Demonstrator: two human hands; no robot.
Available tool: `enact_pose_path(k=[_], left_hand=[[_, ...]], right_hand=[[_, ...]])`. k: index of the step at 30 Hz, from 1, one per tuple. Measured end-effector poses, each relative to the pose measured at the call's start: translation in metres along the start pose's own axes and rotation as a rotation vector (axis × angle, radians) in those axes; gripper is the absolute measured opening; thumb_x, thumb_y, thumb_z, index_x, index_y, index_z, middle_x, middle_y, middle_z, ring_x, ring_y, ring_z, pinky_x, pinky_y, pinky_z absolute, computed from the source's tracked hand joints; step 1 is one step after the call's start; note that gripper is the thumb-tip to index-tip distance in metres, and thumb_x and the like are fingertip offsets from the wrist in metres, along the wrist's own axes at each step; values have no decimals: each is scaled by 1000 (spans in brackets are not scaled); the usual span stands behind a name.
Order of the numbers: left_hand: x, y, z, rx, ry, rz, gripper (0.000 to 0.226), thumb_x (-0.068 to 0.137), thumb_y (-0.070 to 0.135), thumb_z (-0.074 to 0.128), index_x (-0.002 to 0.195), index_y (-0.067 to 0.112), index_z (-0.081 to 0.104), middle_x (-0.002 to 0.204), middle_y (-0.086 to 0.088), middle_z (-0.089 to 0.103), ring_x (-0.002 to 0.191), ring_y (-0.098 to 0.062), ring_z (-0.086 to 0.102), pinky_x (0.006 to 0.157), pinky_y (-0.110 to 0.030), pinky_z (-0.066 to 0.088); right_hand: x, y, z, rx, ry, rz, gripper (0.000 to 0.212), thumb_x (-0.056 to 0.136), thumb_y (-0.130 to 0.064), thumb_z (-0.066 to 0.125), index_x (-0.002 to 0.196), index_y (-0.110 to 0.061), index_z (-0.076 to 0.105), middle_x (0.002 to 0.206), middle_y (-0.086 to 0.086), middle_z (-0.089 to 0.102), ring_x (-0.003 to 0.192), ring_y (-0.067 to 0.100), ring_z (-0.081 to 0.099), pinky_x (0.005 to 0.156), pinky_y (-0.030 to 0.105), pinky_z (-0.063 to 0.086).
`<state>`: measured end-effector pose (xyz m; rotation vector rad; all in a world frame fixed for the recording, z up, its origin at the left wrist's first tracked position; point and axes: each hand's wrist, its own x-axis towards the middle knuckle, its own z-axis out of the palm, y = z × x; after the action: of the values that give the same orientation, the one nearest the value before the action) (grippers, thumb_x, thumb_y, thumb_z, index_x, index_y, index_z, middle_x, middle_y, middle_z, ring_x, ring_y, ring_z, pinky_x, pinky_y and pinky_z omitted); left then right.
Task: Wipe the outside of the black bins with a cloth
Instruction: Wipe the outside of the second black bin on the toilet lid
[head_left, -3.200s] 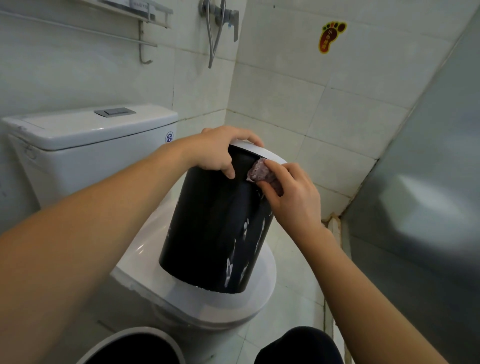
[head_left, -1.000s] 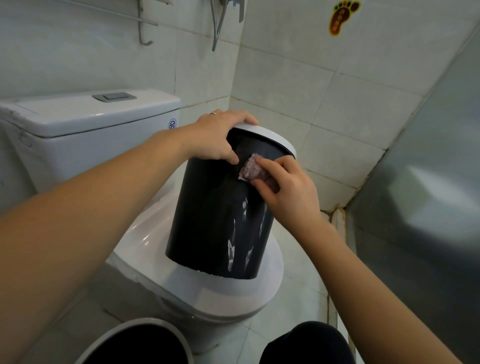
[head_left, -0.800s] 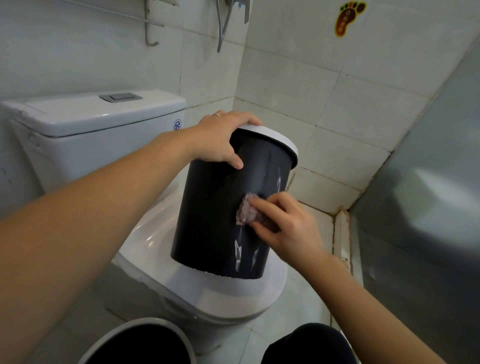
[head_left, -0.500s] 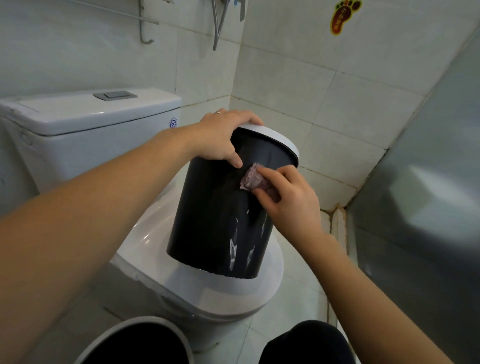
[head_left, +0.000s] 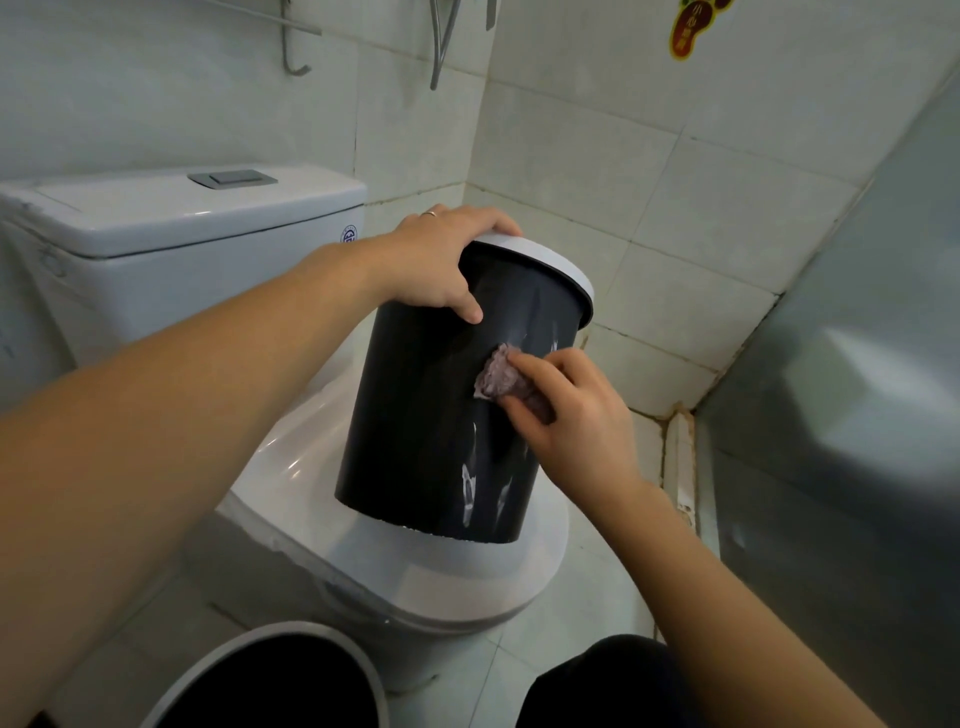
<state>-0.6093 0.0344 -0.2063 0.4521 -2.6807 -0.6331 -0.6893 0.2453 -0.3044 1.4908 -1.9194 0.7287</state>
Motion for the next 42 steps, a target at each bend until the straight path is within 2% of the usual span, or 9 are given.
enact_pose_path(k=[2,6,9,15,23,25,31,39,42], left_hand=[[1,-1,0,7,9,4,89,63,26,87,133,52,39,134,5,46,131,-26,36,109,-45,35],[1,-5,0,-1,17,10,87,65,25,87,133,50,40,124,15,43,132,-24,34,110,-45,33],[2,-7,1,-16,-2,-6,88,64,27,87,132,54,38,132,9,44,132,-26,33,110,-49,34],[5,-1,5,21,20,19,91,64,26,87,137,49,39,140,6,46,133,-27,33,111,-48,32],[4,-12,1,-3,33,-13,87,66,27,87,134,52,38,142,11,43,134,-24,33,110,-47,32],[4,-12,1,0,32,-11,88,66,27,87,136,50,39,143,11,43,134,-24,33,111,-48,32],[5,-11,2,11,32,-10,88,65,27,87,135,50,38,142,9,44,134,-25,34,111,-52,32],[2,-18,-2,-32,21,-16,87,66,26,87,133,53,38,129,16,43,132,-23,34,111,-49,34],[2,-16,-1,-34,24,-6,88,65,25,87,134,52,38,127,16,42,132,-22,34,110,-48,34]], right_hand=[[-6,-2,1,7,-21,-25,35,89,-33,68,119,-14,69,97,6,60,80,19,57,58,36,53],[-39,-6,3,43,-85,-166,32,86,-27,71,114,-14,72,95,8,61,78,21,57,57,36,52],[-48,-6,1,12,-128,-254,30,86,-28,70,112,-15,72,93,7,62,76,21,58,55,33,51],[-17,-9,0,-11,-5,6,33,85,-27,75,116,-16,70,93,3,60,75,17,57,54,30,51],[-64,-12,1,26,-124,-216,30,81,-23,73,110,-15,73,89,6,62,71,20,58,52,33,50],[-59,-11,1,18,-118,-206,30,83,-24,72,112,-15,73,89,5,62,71,20,58,53,33,51],[-21,-14,3,6,-53,-5,31,86,-26,73,115,-16,71,92,5,59,74,19,56,51,37,52],[-62,-17,-2,36,-190,-275,29,81,-24,73,109,-17,74,88,5,61,70,20,57,52,31,50],[-47,-16,-1,14,-152,-235,30,84,-22,71,114,-17,72,89,6,61,72,21,57,53,34,50]])
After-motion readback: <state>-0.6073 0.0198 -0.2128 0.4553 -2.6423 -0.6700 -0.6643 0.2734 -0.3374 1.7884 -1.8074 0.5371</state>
